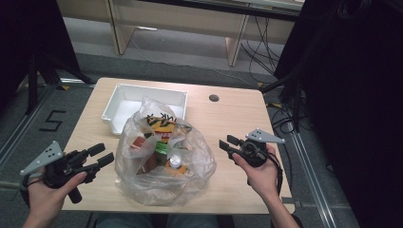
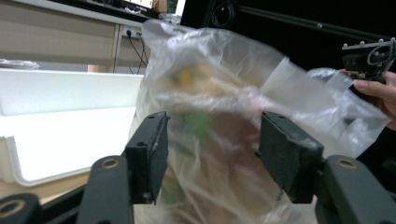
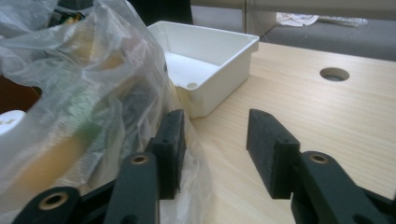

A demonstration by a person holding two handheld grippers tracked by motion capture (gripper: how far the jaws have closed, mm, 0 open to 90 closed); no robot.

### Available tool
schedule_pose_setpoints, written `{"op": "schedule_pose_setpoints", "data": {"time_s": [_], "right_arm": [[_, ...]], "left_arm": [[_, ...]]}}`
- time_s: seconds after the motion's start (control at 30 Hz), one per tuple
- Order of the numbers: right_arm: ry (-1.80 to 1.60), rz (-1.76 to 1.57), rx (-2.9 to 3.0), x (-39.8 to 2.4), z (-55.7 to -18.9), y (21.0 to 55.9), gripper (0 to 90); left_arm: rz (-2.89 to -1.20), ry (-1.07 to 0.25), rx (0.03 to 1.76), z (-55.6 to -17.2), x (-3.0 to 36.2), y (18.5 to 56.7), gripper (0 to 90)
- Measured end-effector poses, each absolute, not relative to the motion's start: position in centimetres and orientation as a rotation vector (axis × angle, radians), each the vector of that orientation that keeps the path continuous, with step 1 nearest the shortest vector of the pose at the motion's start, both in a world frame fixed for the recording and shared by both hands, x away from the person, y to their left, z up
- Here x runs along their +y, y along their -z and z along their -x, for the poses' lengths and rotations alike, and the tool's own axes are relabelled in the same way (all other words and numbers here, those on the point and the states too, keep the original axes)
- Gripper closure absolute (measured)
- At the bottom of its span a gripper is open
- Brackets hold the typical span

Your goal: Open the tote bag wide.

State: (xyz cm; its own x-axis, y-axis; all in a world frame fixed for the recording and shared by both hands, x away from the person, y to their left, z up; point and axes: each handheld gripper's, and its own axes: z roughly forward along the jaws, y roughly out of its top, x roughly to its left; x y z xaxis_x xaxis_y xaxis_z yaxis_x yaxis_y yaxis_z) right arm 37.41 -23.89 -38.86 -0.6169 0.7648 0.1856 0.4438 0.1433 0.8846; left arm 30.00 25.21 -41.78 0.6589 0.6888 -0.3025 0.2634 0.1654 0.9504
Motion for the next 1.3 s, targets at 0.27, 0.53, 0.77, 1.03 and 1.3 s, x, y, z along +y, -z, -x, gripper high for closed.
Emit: {"op": "schedule_pose_setpoints", "data": {"time_s": [0.27, 0.53, 0.77, 1.03, 1.3], "right_arm": [[-1.467, -1.007, 2.106, -23.1, -36.5, 36.2, 75.6], [-1.491, -0.840, 2.148, -20.0, -34.9, 33.4, 64.2], [-1.490, -0.673, 2.293, -15.9, -34.1, 32.3, 58.9], [-1.423, -0.571, 2.452, -12.5, -34.4, 33.4, 49.9], [-1.316, -0.544, 2.524, -10.8, -34.7, 34.2, 52.1]], "left_arm": [[-1.434, -0.362, 0.809, -29.5, 23.5, 39.0, 49.1], [-1.564, -0.386, 0.682, -29.2, 19.9, 35.4, 44.6], [-1.685, -0.362, 0.648, -30.6, 16.9, 35.0, 45.5], [-1.808, -0.393, 0.702, -32.8, 16.0, 35.1, 49.8], [-1.851, -0.342, 0.729, -33.1, 15.9, 35.3, 59.4]]}}
